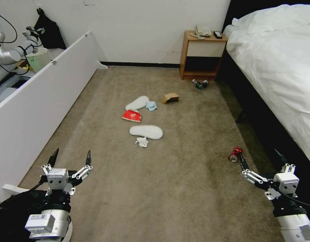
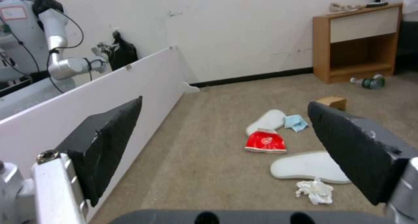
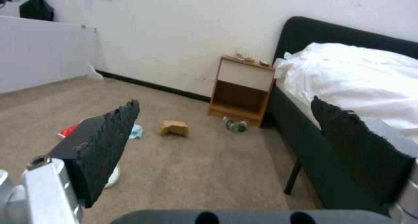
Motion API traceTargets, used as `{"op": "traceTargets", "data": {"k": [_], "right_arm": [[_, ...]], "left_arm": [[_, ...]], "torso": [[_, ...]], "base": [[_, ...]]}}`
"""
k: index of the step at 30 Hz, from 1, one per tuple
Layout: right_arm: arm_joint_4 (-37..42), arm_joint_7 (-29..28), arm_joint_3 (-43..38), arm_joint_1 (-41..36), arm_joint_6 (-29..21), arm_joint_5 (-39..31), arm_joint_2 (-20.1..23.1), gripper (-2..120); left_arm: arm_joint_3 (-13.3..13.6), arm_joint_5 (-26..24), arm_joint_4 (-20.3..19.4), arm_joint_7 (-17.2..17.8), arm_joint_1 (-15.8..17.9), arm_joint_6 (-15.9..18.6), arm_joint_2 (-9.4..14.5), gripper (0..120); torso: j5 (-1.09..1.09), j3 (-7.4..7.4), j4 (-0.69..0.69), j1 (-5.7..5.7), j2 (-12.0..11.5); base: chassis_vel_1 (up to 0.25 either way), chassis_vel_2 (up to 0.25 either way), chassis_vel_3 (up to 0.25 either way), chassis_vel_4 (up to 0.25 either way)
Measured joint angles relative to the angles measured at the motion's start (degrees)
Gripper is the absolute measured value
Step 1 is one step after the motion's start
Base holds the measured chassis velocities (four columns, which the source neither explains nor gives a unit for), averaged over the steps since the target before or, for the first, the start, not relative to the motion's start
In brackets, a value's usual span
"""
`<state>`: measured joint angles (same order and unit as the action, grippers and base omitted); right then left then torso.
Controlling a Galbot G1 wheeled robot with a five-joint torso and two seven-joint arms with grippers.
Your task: Pick up the trash bin, then pick up the garbage from the floor and place it into the trash bin.
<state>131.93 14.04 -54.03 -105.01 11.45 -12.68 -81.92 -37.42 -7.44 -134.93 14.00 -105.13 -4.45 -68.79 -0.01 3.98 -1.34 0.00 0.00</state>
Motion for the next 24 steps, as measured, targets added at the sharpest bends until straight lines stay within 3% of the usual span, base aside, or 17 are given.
{"op": "traceTargets", "data": {"k": [24], "right_arm": [[-0.53,1.70,0.01,-0.17,1.20,0.54,-0.75,100]], "left_arm": [[0.12,-0.25,0.95,0.10,1.17,0.52,0.29,100]], "torso": [[0.00,0.00,0.00,0.00,-0.01]], "base": [[0.000,0.000,0.000,0.000]]}}
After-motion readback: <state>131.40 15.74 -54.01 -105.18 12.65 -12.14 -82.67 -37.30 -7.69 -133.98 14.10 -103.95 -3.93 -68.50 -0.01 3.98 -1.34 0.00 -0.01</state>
